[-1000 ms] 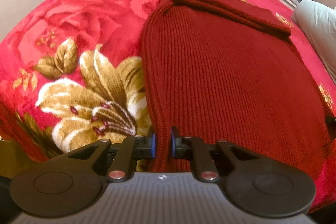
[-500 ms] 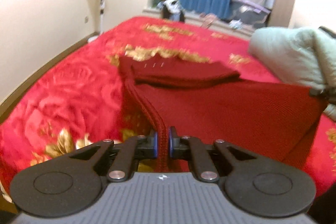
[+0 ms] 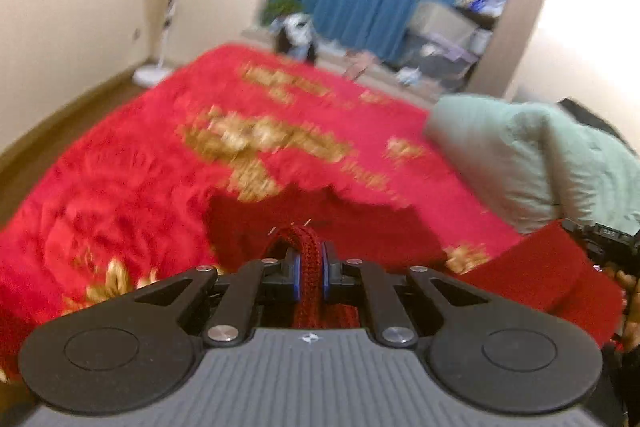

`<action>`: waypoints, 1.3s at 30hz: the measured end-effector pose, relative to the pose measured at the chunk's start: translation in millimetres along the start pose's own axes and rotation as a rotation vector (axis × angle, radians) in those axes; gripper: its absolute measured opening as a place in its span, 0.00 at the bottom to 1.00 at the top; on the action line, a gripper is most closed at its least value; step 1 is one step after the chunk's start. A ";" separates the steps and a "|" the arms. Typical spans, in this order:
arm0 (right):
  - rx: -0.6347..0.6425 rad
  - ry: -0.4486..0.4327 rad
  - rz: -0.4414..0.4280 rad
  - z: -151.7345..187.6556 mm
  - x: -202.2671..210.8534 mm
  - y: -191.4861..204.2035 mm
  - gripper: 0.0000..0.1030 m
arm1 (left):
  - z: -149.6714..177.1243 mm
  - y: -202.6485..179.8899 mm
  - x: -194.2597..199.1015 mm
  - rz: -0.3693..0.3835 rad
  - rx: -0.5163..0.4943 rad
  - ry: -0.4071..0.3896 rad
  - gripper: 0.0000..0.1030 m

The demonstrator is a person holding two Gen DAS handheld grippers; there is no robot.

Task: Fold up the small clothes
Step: 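Fold the sweater side over the sleeves with the left tool and release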

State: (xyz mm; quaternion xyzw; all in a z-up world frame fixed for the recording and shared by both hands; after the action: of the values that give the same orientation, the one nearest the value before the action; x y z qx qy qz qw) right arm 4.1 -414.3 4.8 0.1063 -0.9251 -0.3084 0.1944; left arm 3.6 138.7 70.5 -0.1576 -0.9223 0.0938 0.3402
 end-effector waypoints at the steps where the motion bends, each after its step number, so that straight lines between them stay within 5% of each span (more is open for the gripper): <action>1: -0.007 0.034 0.041 1.2 -16.6 -10.7 0.08 | 1.1 8.2 -16.7 -0.016 0.004 0.024 0.10; 10: 0.007 0.289 0.196 17.4 -146.3 -67.1 0.08 | -7.0 89.4 -154.0 -0.104 0.033 0.184 0.11; 14: 0.065 0.318 0.241 28.6 -196.6 -72.2 0.10 | 9.1 131.2 -199.0 -0.102 0.162 0.274 0.18; 17: 0.082 0.329 0.291 34.2 -210.6 -79.5 0.21 | 2.4 135.7 -193.4 -0.061 0.175 0.230 0.22; 19: 0.107 0.305 0.311 28.9 -206.7 -79.8 0.23 | -0.6 141.8 -182.2 -0.066 0.176 0.188 0.31; 24: 0.075 0.188 0.346 -0.5 -167.4 -97.7 0.23 | 0.2 166.6 -157.1 -0.112 0.201 0.144 0.35; 26: 0.154 0.245 0.374 4.1 -163.5 -103.1 0.24 | 10.7 161.7 -157.9 -0.135 0.154 0.209 0.59; 28: 0.220 0.337 0.370 17.3 -165.4 -106.5 0.24 | 23.9 154.3 -163.3 -0.151 0.099 0.284 0.70; 34: 0.362 0.577 0.280 73.0 -190.8 -89.4 0.33 | 33.9 122.9 -177.8 -0.095 -0.068 0.330 0.70; 39: 0.413 0.561 0.251 80.6 -203.8 -69.6 0.33 | 30.6 114.8 -193.5 -0.141 -0.141 0.325 0.70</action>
State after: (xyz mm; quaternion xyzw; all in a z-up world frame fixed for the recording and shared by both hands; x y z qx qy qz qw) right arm 158.9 -361.9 -156.9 0.1093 -0.8843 -0.0478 0.4514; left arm 148.6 175.2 -100.3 -0.1289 -0.8683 -0.0217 0.4786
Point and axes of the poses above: each gripper's, at about its wrist camera, not at the fingertips, and x roughly against the way its jaws point, y to its left, z to its underside, the point moved 6 cm from there along -x, roughly the way its jaws point, and after that the axes turned 2 degrees about y, right-handed, at the moved point
